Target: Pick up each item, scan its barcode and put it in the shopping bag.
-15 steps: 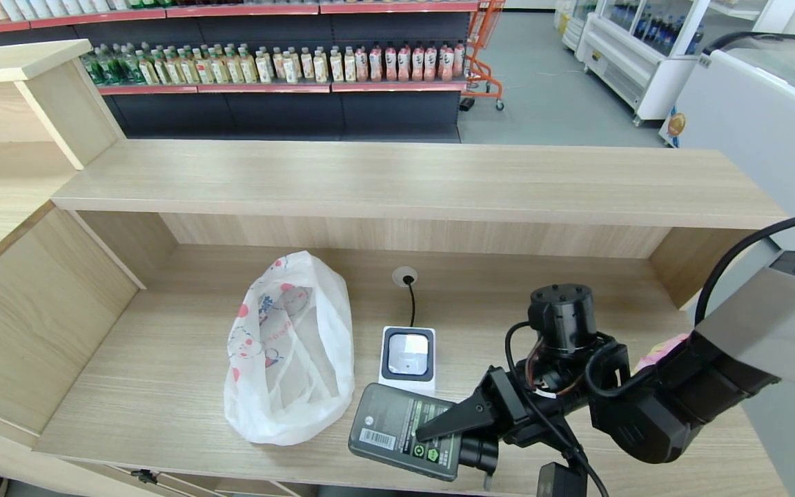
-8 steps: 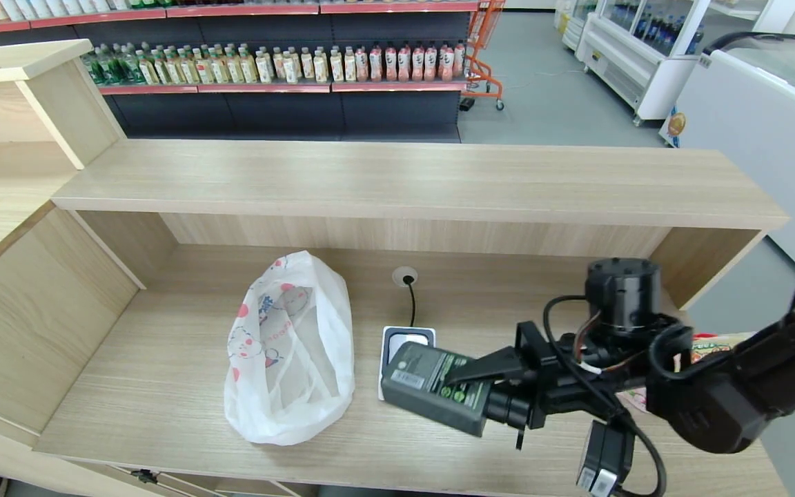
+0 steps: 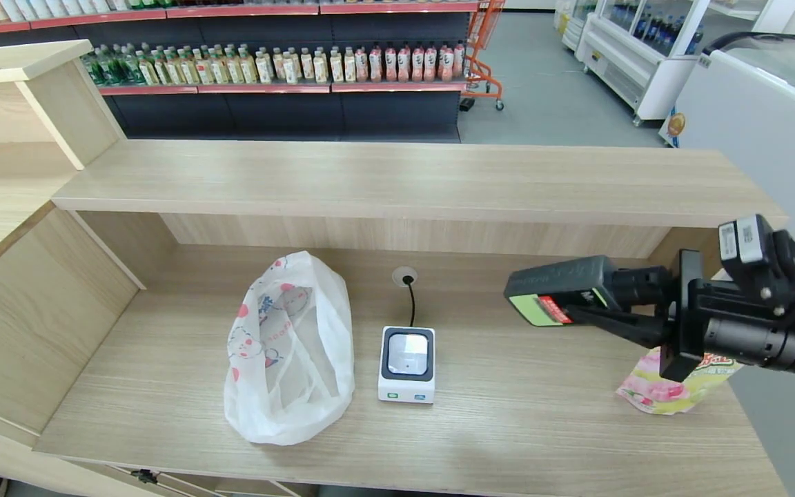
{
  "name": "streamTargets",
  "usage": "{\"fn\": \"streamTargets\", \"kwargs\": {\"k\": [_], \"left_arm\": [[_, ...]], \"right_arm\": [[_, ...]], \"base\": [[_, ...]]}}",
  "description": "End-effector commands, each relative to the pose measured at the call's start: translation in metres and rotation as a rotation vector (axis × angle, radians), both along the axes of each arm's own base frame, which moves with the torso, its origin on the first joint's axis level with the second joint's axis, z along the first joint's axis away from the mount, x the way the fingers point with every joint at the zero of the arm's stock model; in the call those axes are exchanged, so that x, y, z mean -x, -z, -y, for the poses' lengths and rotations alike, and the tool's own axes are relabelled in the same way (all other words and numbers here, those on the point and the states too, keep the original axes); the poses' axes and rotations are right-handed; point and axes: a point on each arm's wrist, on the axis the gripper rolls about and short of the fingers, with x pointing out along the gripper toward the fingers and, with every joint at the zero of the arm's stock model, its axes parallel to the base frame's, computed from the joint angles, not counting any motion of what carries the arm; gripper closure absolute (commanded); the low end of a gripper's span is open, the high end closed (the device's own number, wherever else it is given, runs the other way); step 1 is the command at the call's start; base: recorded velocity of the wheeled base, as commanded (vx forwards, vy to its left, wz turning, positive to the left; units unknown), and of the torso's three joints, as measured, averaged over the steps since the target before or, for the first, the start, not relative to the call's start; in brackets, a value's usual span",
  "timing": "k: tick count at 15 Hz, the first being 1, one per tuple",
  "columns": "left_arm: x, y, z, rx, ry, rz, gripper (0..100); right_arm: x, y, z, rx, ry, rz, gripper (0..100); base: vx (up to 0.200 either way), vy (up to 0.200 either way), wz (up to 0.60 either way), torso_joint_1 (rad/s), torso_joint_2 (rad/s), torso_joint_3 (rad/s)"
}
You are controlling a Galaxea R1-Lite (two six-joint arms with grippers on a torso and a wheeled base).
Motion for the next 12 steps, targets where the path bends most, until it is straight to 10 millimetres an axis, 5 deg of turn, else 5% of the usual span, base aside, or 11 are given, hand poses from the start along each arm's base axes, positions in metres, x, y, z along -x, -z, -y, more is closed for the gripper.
{"fn": "streamTargets", "kwargs": {"k": [1, 6, 9, 12], "left_arm": [[0.000, 0.000, 0.000, 0.001, 0.000, 0.001, 0], [0.000, 0.000, 0.000, 0.001, 0.000, 0.001, 0], [0.000, 0.000, 0.000, -0.001, 0.000, 0.001, 0], [0.000, 0.000, 0.000, 0.001, 0.000, 0.001, 0]], "right_arm": [[0.007, -0.003, 0.004, -0.165, 0.151, -0.230, 100], [0.010, 0.039, -0.005, -0.383, 0.244, -0.758, 100], [0.015, 0.054, -0.012, -0.387, 0.237, -0.878, 100], [-0.001, 0.069, -0.017, -0.377, 0.240, -0.880, 100]], "base": [[0.000, 0.000, 0.00, 0.000, 0.00, 0.000], [0.000, 0.000, 0.00, 0.000, 0.00, 0.000], [0.000, 0.000, 0.00, 0.000, 0.00, 0.000], [0.000, 0.000, 0.00, 0.000, 0.00, 0.000]]}}
